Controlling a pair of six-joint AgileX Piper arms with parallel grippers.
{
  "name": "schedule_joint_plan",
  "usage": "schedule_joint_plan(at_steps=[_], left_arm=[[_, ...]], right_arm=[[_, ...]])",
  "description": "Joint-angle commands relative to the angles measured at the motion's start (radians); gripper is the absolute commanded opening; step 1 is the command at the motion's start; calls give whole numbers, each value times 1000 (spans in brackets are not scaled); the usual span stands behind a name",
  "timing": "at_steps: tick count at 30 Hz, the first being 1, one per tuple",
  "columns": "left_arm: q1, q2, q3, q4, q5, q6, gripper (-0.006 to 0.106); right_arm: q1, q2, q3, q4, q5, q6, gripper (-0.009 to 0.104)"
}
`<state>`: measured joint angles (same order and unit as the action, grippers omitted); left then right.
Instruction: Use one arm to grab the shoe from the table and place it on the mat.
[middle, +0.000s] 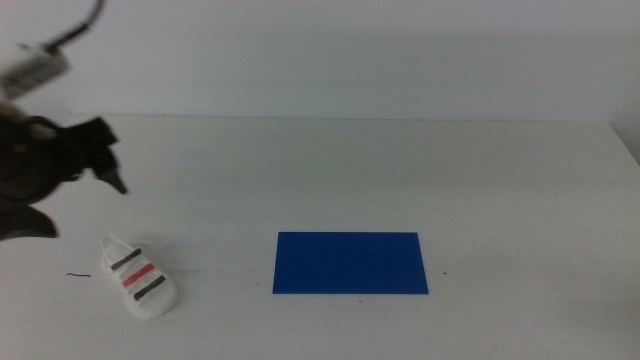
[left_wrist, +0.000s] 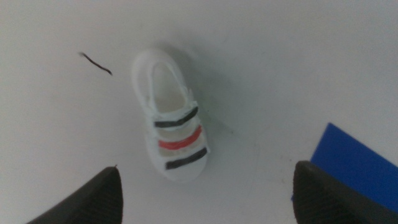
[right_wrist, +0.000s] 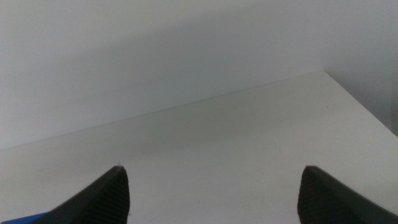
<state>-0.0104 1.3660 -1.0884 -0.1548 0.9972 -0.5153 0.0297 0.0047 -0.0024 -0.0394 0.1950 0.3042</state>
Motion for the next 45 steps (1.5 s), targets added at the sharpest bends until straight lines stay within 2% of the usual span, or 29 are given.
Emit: schedule_joint_plan(at_steps=[1,7,22,24,25,27,31,32,34,35,36,45], left_arm=[[-22,90,-35,14,0,-72,94],[-28,268,-40,-2,-10,-138,94],[-29,469,-40,18,-150,-140,91],[-29,472,-40,25,-155,-140,84],[-29,470,-40,25,-155,-140,77],[-33,466,-40,17,-153,-140,57],[-61,458,-51,-53,-133,-147,10],[-73,458,-63,-64,-120,-147,1],[-122,458,-120,-44,-68,-195,-2],[-253,466,-259,21,28,-319,-2],[-288,472,-298,31,42,-349,-2],[-553,676,-653,38,183,-500,-2]], right_arm=[[2,-5,2,-9,-9,-4,79],[2,-5,2,-9,-9,-4,79],[2,-5,2,-9,-9,-4,79],[2,-5,2,-9,-9,-4,79],[2,-5,2,-9,-9,-4,79],[2,-5,2,-9,-9,-4,79],[2,-5,2,-9,-9,-4,79],[2,-5,2,-9,-9,-4,79],[2,-5,2,-9,-9,-4,79],[2,-5,2,-9,-9,-4,79],[2,-5,2,-9,-9,-4,79],[2,-5,2,-9,-9,-4,79]])
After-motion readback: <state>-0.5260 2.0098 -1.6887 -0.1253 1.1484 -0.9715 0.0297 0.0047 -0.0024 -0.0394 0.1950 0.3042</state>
